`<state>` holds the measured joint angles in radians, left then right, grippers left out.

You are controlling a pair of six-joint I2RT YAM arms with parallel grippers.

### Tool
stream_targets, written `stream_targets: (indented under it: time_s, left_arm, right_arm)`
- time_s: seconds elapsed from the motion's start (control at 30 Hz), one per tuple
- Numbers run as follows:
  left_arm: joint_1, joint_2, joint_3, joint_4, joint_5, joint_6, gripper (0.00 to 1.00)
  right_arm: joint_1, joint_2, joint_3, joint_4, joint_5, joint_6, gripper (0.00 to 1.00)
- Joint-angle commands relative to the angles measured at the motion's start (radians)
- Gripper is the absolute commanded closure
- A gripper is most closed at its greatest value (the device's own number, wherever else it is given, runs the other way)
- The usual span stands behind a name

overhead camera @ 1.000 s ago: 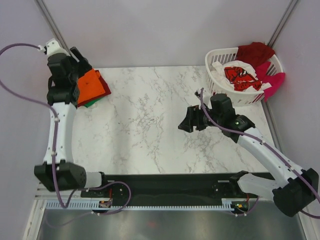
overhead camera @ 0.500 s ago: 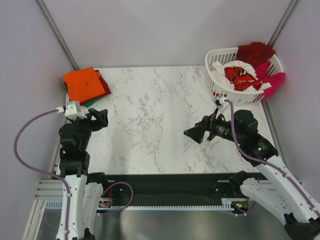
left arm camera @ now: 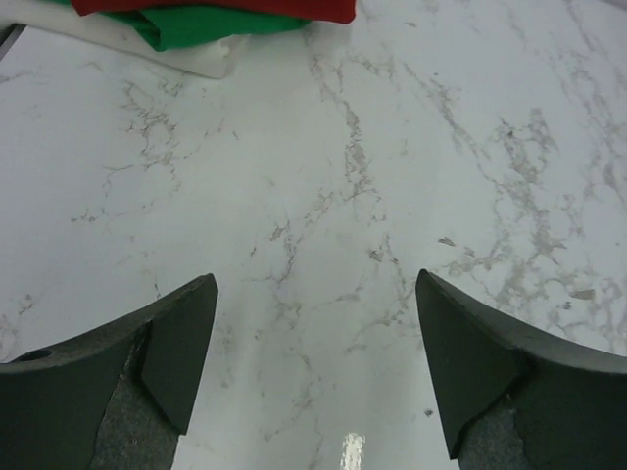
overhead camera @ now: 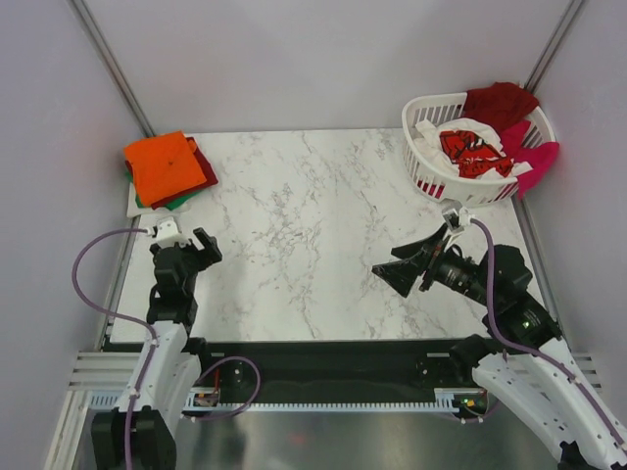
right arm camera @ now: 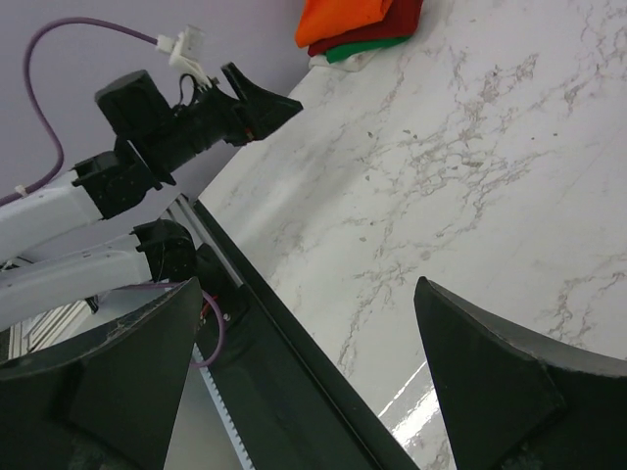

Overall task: Fold and stack the t-shirts
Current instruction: Neatly place the folded tshirt to the corner

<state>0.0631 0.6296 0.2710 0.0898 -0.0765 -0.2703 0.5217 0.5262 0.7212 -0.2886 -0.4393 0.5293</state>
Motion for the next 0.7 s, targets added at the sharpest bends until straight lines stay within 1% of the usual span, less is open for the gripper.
stream_targets:
  time_s: [0.0,0.03,0.07,0.1,0.13,0.17,0.23,0.27,0.3,0.33,0.37,0.4,0.43,0.47,0.5,0.53,0.63,0.67]
  left_arm:
    - [-0.002,0.12,-0.062,0.339,-0.129,0.005,0.11]
    - [-0.002,0.152,-0.1,0.396,-0.153,-0.012,0.11]
    - [-0.002,0.188,-0.116,0.526,-0.163,-0.012,0.1]
    - [-0.002,0.224,-0.128,0.583,-0.157,-0.007,0.11]
    - [-0.003,0.324,-0.136,0.629,-0.146,0.015,0.11]
    - [-0.006,0.367,-0.139,0.737,-0.141,0.034,0.13]
    - [-0.035,0.462,-0.153,0.87,-0.158,0.068,0.13]
    - [-0.043,0.534,-0.141,0.904,-0.152,0.084,0.14]
    - [-0.051,0.568,-0.13,0.959,-0.113,0.118,0.13]
    - [-0.089,0.615,-0.11,0.997,-0.095,0.179,0.12]
    - [-0.112,0.736,-0.105,1.039,-0.029,0.207,0.11]
    - [-0.124,0.799,-0.104,1.199,0.019,0.241,0.11]
    - [-0.143,0.843,-0.099,1.212,0.03,0.303,0.11]
    - [-0.157,0.785,-0.084,1.105,-0.021,0.293,0.1]
    - [-0.16,0.792,-0.075,1.055,-0.046,0.28,0.09]
    - [-0.161,0.814,-0.07,1.111,-0.057,0.279,0.08]
    - [-0.163,0.806,-0.061,1.073,-0.062,0.279,0.0]
    - [-0.163,0.806,-0.061,1.073,-0.062,0.279,0.0]
  right_arm:
    - [0.004,-0.049,-0.026,0.037,0.031,0.008,0.02]
    - [0.004,-0.063,-0.031,0.037,0.033,0.008,0.02]
    - [0.004,-0.068,-0.037,0.035,0.033,0.008,0.02]
    - [0.004,-0.071,-0.04,0.035,0.031,0.0,0.02]
    - [0.004,-0.071,-0.039,0.032,0.025,-0.005,0.02]
    - [0.003,-0.072,-0.039,0.023,0.024,-0.009,0.02]
    - [0.004,-0.072,-0.037,0.019,0.017,-0.02,0.02]
    - [0.004,-0.074,-0.037,0.019,0.017,-0.023,0.02]
    - [0.003,-0.075,-0.039,0.019,0.016,-0.025,0.02]
    - [0.004,-0.071,-0.039,0.019,0.016,-0.031,0.02]
    - [0.004,-0.069,-0.039,0.016,0.013,-0.034,0.02]
    - [0.003,-0.065,-0.039,0.016,0.014,-0.034,0.02]
    - [0.004,-0.061,-0.039,0.014,0.013,-0.037,0.02]
    - [0.003,-0.058,-0.037,0.009,0.014,-0.041,0.02]
    - [0.006,-0.055,-0.039,0.008,0.014,-0.041,0.02]
    - [0.005,-0.055,-0.04,0.008,0.014,-0.04,0.02]
    - [0.006,-0.051,-0.045,0.023,0.004,-0.035,0.02]
    - [0.003,-0.052,-0.046,0.028,-0.002,-0.031,0.02]
